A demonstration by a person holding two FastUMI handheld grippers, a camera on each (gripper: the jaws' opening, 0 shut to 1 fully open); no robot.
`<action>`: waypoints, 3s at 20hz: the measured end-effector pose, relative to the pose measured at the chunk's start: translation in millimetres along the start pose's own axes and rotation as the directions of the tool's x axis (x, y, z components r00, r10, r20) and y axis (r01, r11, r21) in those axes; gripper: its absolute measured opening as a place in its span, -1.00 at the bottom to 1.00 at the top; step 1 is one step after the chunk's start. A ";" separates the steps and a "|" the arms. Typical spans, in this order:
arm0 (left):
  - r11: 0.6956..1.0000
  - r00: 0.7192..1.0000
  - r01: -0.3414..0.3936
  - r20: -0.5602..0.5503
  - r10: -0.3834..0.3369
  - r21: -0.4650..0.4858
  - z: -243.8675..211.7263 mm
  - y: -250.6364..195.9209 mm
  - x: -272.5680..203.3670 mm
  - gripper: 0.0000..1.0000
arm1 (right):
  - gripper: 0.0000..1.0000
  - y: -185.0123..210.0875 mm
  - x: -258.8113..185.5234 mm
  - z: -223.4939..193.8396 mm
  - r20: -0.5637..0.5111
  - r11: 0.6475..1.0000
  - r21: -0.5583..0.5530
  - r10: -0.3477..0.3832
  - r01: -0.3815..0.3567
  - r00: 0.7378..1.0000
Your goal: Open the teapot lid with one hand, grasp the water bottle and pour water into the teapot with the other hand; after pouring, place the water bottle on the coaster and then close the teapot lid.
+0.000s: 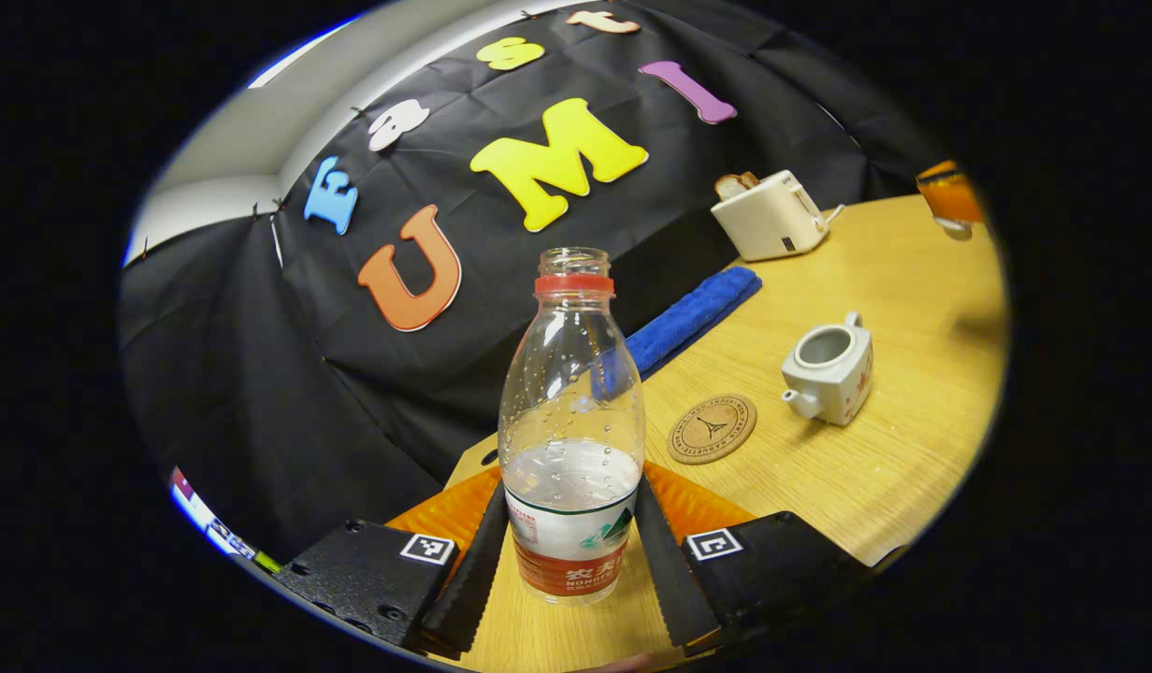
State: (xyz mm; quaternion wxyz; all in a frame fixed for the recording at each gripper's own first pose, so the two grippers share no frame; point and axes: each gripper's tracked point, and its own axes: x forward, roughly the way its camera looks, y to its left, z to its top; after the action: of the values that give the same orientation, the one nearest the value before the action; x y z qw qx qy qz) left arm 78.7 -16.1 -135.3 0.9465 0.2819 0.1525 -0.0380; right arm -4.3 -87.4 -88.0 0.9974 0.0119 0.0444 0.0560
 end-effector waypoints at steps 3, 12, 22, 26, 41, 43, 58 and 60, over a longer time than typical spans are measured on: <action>0.989 1.000 0.000 -0.007 0.002 0.146 3.1 -6.0 0.0 0.48 | -1.00 -2.2 1.1 -2.3 -0.001 1.000 0.004 -0.002 0.002 1.000; 0.884 0.999 0.040 -0.037 -0.026 0.465 9.6 -24.9 0.8 0.48 | -1.00 -26.1 9.2 -15.4 -0.051 0.998 -0.001 -0.057 0.057 0.997; 0.699 0.996 0.073 -0.081 -0.022 0.712 11.8 -30.2 8.9 0.48 | -1.00 -35.2 12.9 -23.4 -0.071 0.997 -0.031 -0.079 0.077 0.994; 0.616 0.997 0.065 -0.073 -0.012 0.785 21.7 -32.9 8.1 0.48 | -1.00 -38.8 16.3 -27.8 -0.086 0.996 -0.031 -0.084 0.082 0.993; 0.266 0.994 0.012 -0.040 0.099 0.964 72.7 -12.8 7.0 0.48 | -1.00 -38.4 14.9 -29.7 -0.090 0.997 -0.030 -0.076 0.074 0.993; 0.232 0.995 0.001 -0.024 0.097 0.973 79.5 -13.9 7.5 0.48 | -1.00 -38.5 15.8 -29.0 -0.087 0.997 -0.034 -0.077 0.075 0.993; 0.149 0.994 0.026 -0.041 0.098 0.988 73.1 -12.2 11.7 0.48 | -0.99 -37.7 18.5 -35.3 -0.105 0.997 -0.033 -0.069 0.066 0.992; 0.141 0.994 0.028 -0.042 0.098 0.990 74.0 -12.7 11.6 0.48 | -0.99 -36.6 19.9 -37.5 -0.110 0.997 -0.036 -0.066 0.062 0.992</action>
State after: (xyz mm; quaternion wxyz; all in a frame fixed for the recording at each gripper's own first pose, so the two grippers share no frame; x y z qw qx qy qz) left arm 107.5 -66.9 -86.8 0.5226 0.8376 0.1289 -0.0930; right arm 16.1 -120.9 -128.2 0.9947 -0.0086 0.0992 0.0251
